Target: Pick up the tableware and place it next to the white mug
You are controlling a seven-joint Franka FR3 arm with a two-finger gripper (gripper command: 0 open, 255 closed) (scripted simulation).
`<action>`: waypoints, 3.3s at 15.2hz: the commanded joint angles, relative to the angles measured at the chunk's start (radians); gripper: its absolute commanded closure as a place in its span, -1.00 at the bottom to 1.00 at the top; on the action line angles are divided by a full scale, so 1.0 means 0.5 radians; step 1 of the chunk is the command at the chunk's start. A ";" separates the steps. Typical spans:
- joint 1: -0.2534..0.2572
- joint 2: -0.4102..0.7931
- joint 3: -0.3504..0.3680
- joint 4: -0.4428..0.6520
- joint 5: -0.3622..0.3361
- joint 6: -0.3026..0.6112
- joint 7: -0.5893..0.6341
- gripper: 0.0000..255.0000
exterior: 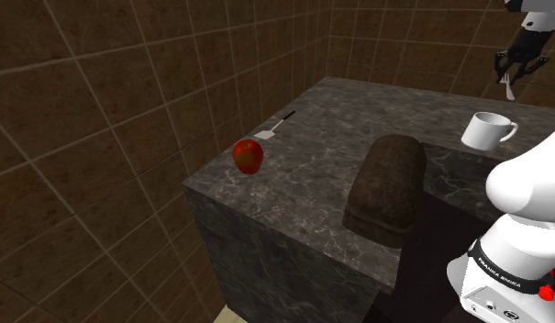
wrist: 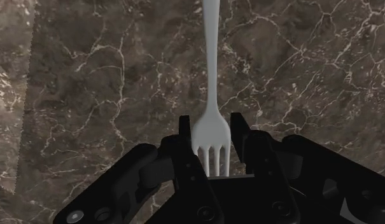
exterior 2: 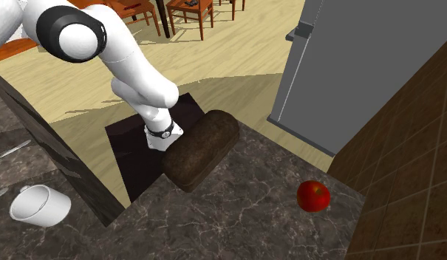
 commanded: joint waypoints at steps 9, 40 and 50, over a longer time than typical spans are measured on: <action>-0.221 0.515 -0.015 0.584 0.206 -0.111 -0.216 1.00; -0.215 0.693 0.039 0.127 0.303 0.510 -0.297 1.00; -0.211 0.659 0.030 0.144 0.288 0.461 -0.288 -1.00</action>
